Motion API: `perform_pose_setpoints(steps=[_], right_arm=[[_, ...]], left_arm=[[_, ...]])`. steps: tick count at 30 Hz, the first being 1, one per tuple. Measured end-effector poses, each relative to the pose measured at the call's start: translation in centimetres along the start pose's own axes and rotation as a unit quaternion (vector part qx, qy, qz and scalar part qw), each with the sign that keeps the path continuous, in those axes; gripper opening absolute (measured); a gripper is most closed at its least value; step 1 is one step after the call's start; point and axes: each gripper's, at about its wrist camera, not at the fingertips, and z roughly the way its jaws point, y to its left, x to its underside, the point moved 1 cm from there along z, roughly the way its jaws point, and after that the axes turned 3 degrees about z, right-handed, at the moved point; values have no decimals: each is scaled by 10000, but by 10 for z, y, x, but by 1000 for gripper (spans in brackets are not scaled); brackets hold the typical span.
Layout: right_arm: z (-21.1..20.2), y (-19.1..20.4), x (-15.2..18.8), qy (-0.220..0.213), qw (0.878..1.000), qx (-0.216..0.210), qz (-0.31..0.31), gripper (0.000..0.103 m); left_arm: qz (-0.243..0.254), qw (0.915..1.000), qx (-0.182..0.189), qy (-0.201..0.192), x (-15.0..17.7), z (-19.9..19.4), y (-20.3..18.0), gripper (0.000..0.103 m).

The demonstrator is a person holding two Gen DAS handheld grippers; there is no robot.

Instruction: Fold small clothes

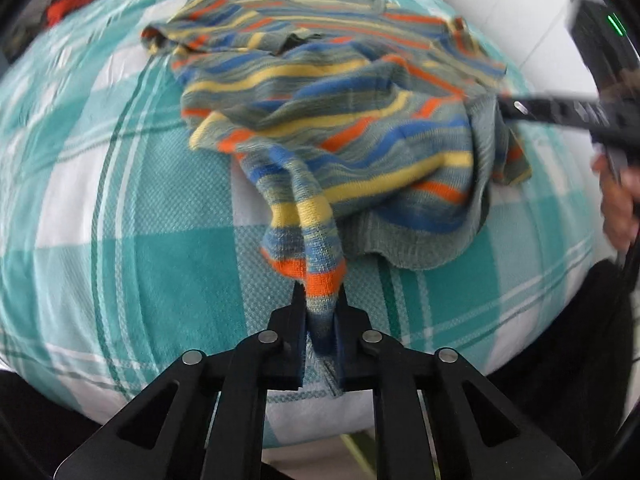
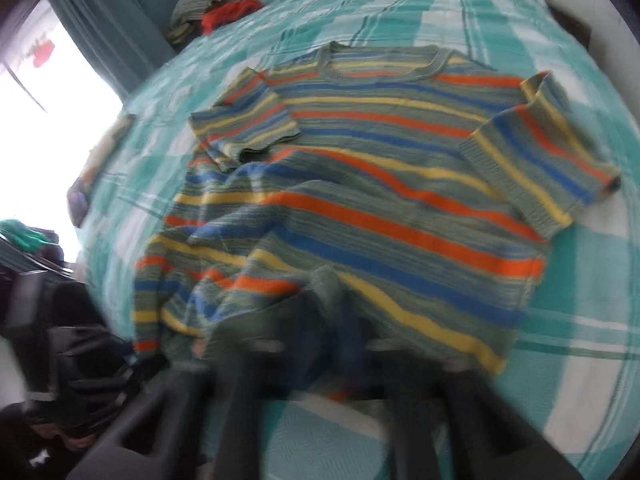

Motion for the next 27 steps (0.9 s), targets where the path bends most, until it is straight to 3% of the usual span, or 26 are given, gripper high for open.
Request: perform_pose_setpoints(steps=[3,5,7,10,11,12,13,15,19,23,26,27], right_arm=[[-46,13,18,-260,9984,-170,-464,7],[-78,18,38,-324,9965,-183,-745,7],[-109,11,62,-236,9937,-53,-1092,7],[-123,-7,90,32,9932,241,-1140,8],[-124,-17,100,135,9944,302,-1006,10],[-120,-27,106,232,9955,371,-839,19],[-113,-40,114,364,9967,453,-563,37],[-105,-63,119,386,9982,456,-7,51],[-100,-95,129,139,9891,-159,1456,57],[-66,-104,132,250,9708,-685,2286,59],[-36,-101,141,446,9617,-973,2524,59],[-28,-95,142,521,9622,-1067,2451,45]], left_arm=[[-267,9974,673,-28,7,-33,19,8],[-262,9953,928,-30,13,-55,30,8],[-223,9948,995,-3,17,-71,37,8],[-147,9960,867,137,20,-70,44,8],[-43,9975,671,208,23,-62,43,8],[-4,9980,573,281,22,-53,47,8],[7,9978,550,369,25,-45,47,8],[-84,9974,567,439,28,-36,50,9],[-293,9968,602,432,32,-26,53,11],[-344,9968,588,428,36,-20,53,13],[-374,9961,612,506,32,-10,50,9],[-392,9958,618,547,31,-10,51,8]])
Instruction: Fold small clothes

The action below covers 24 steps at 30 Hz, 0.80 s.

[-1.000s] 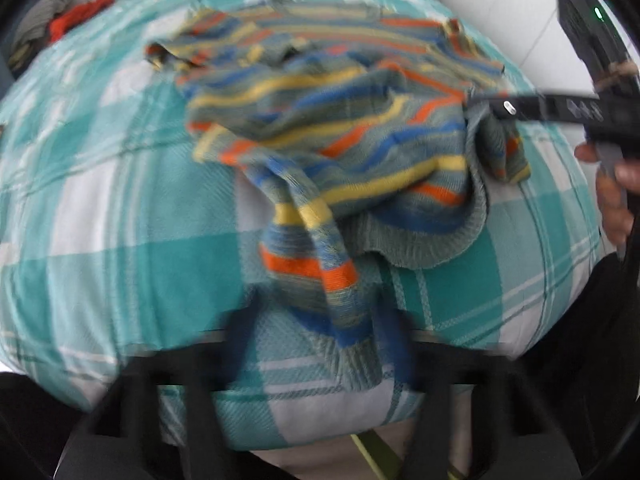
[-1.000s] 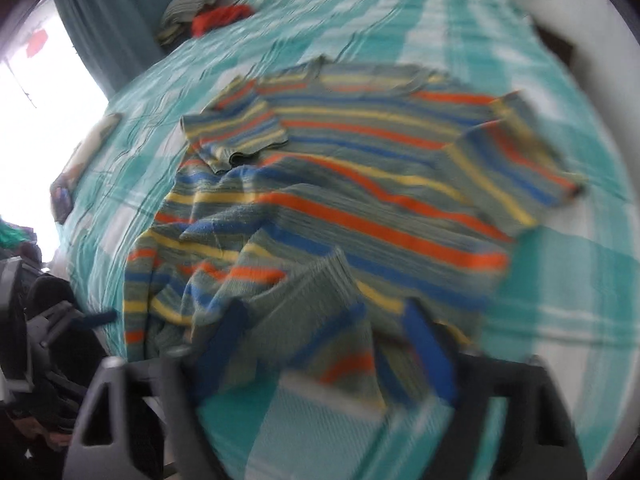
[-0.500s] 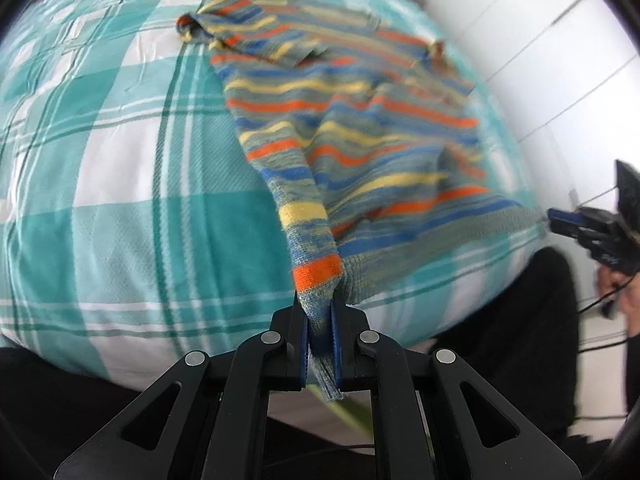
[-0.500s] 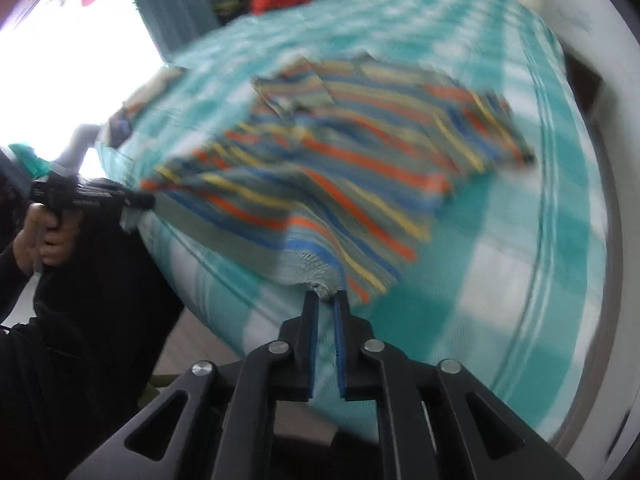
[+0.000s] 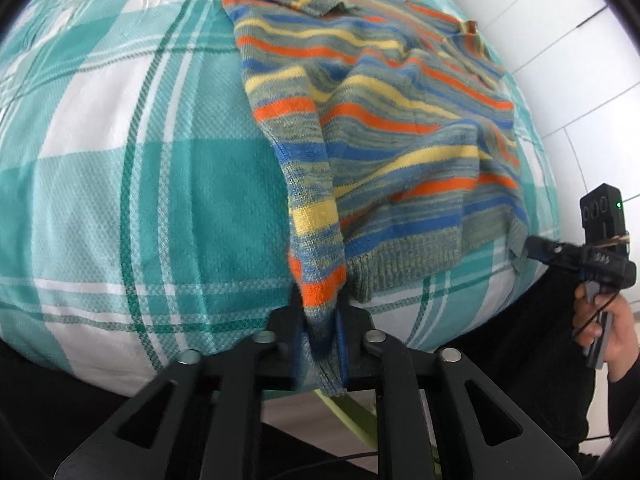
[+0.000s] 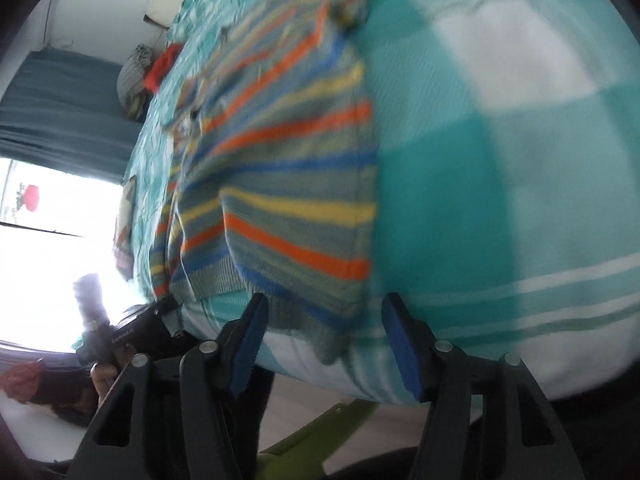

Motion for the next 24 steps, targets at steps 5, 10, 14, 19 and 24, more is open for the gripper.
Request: perform_pose_setpoints(steps=[5,10,14,19,24], right_arm=[[-34,21,13,-114,9991,210,-347,4],[-80,25,26,-93,9967,642,-482,4],[-51,7,29,295,9901,1298,-442,4],[-20,-8,36,628,9820,1751,-342,4],[-14,-12,30,561,9758,2077,-400,4]], left_arm=[[-221,9992,315,-53,0,-42,21,6],[-88,9992,358,126,3,-56,21,6],[119,9985,-197,498,9,-16,0,6],[-13,9975,-409,573,15,-2,-9,5],[-479,9971,32,585,20,5,16,9]])
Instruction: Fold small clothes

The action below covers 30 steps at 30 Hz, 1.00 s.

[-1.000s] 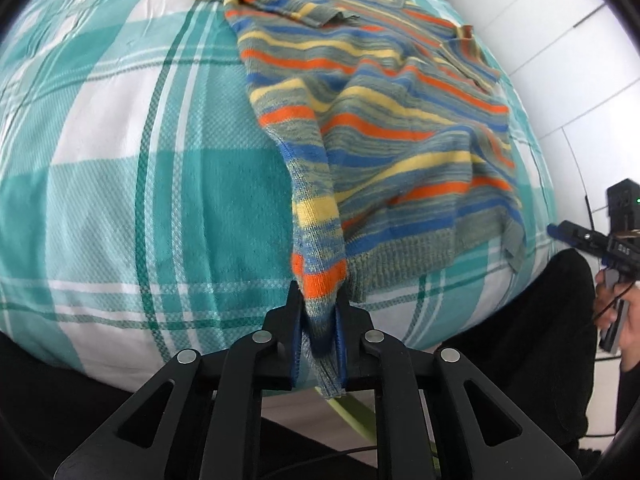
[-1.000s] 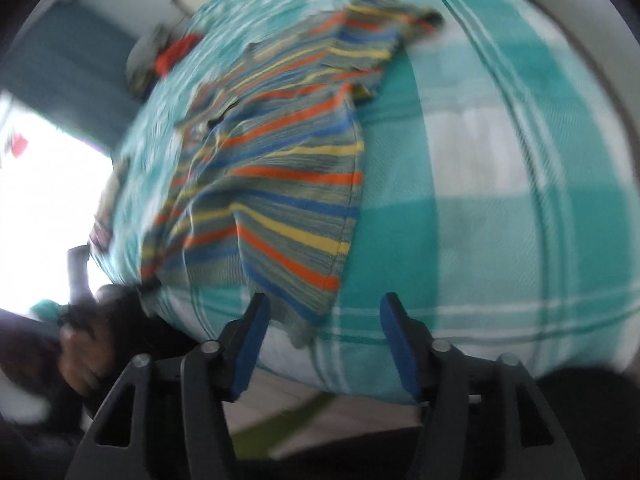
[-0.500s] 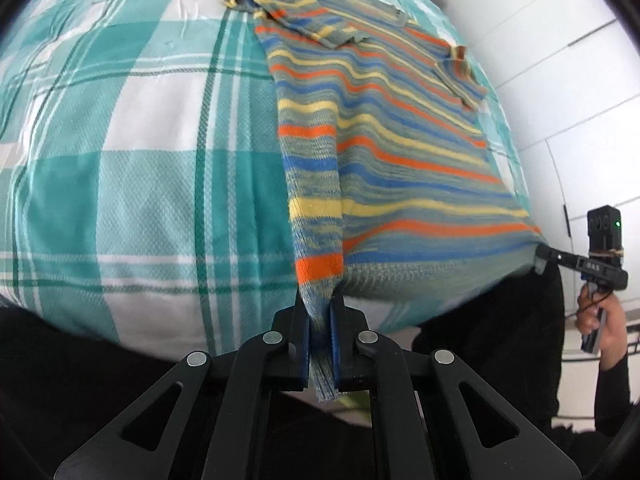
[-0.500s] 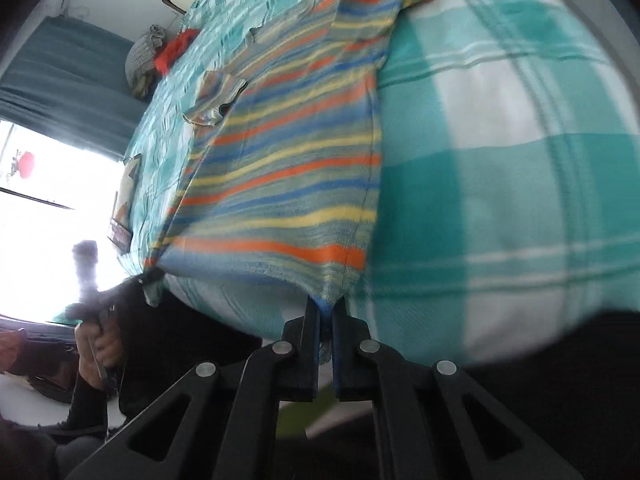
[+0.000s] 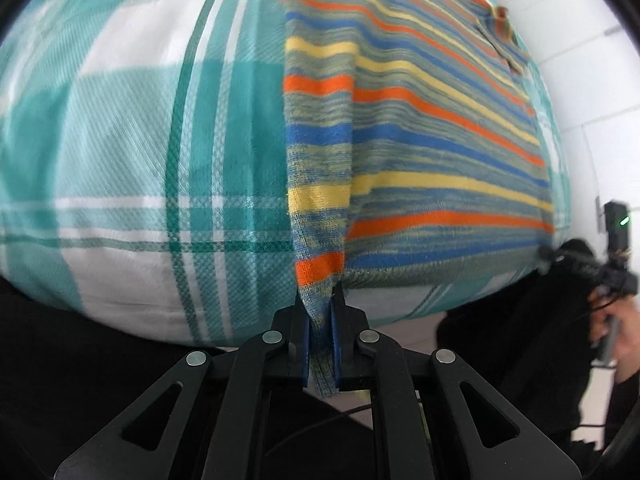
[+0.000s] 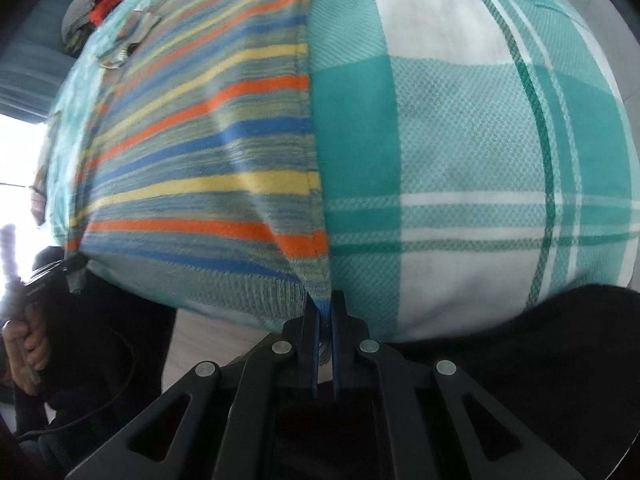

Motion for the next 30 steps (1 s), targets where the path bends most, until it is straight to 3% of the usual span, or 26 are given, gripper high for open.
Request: perform_pose_setpoints(steps=[3,7,9,10,12,19,25,26,28,29,30], right_arm=[[7,1,-7,-16,9999,135,-20,4],[5,4,-6,-61,9997,199,-100,4],[6,7,-5,-53,9997,205,-79,4],[7,8,-6,-53,9997,221,-88,4],[7,11,-7,-51,9996,257,-143,4],[-6,25,1,9,9972,563,-485,4],[13,30,-12,41,9965,760,-343,5],[11,29,-11,49,9967,728,-354,5],[1,26,-11,151,9987,425,-237,24],[-6,22,-10,204,9988,393,-221,31],[-17,19,-10,187,9986,416,-266,39]], left_arm=[[-234,9991,341,-111,6,-10,11,17],[-248,9985,416,-245,13,-21,21,19],[-256,9990,311,-205,9,-16,25,17],[-319,9992,197,-169,6,-12,24,8],[-616,9979,140,-124,4,-10,32,4],[-986,9949,-176,-123,11,-18,50,3],[-628,9932,-981,-25,1,8,28,6],[-525,9929,-1071,-15,3,7,25,10],[-478,9909,-1254,95,6,4,20,39],[-533,9883,-1422,109,11,-1,17,64],[-600,9864,-1528,-33,15,-12,18,73]])
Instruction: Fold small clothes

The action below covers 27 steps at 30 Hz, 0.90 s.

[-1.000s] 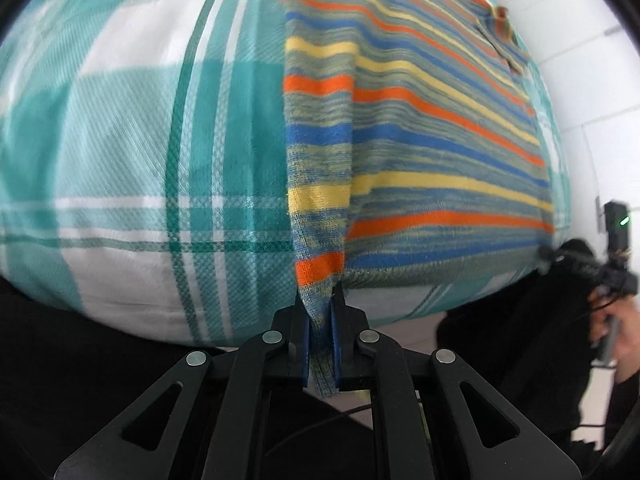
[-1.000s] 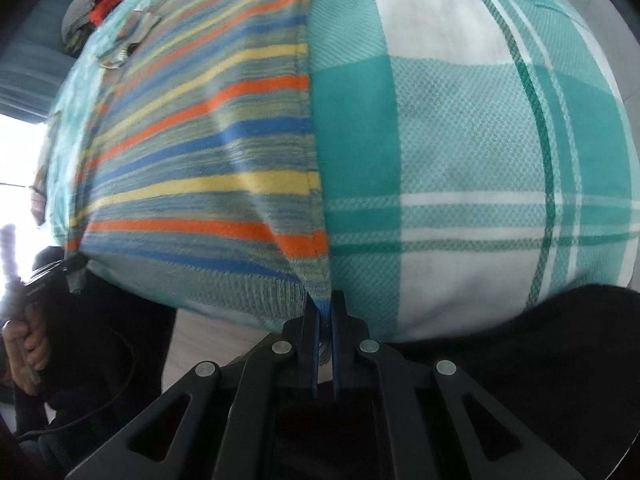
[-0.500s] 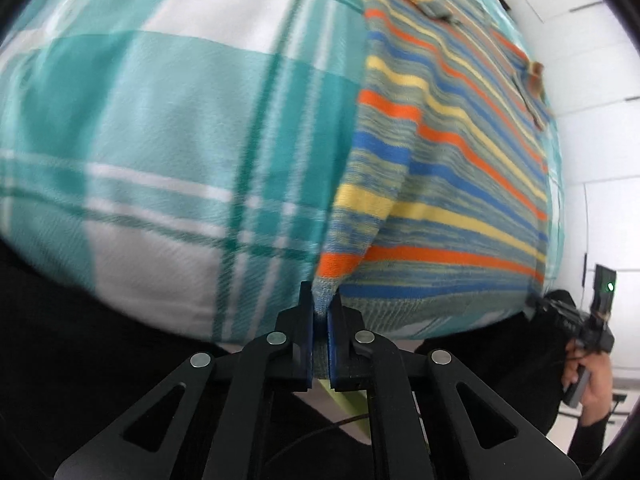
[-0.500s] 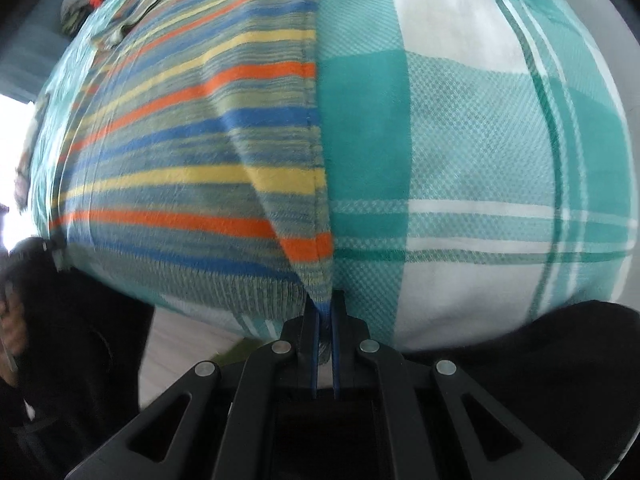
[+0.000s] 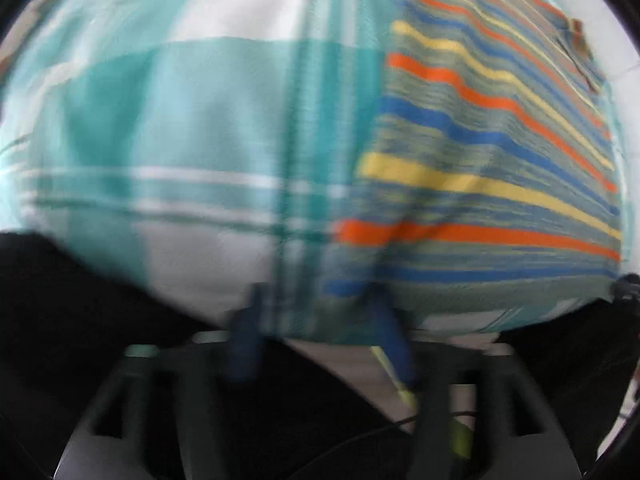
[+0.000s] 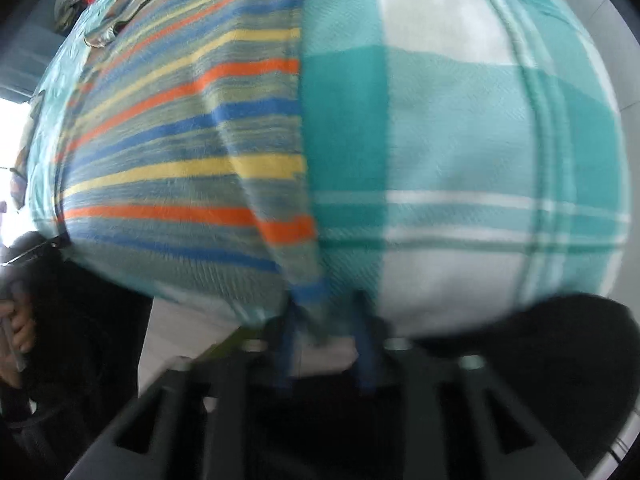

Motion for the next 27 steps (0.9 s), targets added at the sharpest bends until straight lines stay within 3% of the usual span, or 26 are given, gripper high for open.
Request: perform_pose_setpoints(steps=[3,6,8,11,12,14,18,20,22,24,27], right_arm=[[-56,-5,-15,-561,9955,530,-549,39],[-110,10,-53,-1579,9679,1371,-1394,40],[-126,25,-85,-2098,9500,1367,-1864,41],[-121,63,-150,-2697,9246,951,-2516,41],[-104,75,-167,-2723,9202,923,-2655,41],[-72,91,-200,-2621,9229,936,-2661,41],[-9,84,-255,-2237,9380,1085,-2413,39],[-8,63,-261,-2260,9490,815,-2040,6],[-40,22,-262,-2642,9572,357,-1125,5],[-75,-27,-256,-3011,9529,88,-337,5],[-122,-128,-238,-3417,9326,-89,1159,5]], left_arm=[[-163,9991,-31,-397,5,-31,10,73],[-468,9955,-166,-812,5,-58,22,78],[-699,9919,-100,-1055,3,-72,25,78],[-874,9895,-24,-1153,-3,-77,31,78],[-908,9889,-27,-1176,-2,-78,29,78],[-938,9882,-54,-1211,1,-82,28,78],[-1058,9881,-209,-1096,10,-77,41,78],[-1157,9877,-232,-1024,16,-76,48,78],[-1262,9868,-235,-988,23,-74,56,78],[-1290,9867,-210,-965,25,-71,58,78],[-1208,9881,-191,-936,18,-68,51,78]])
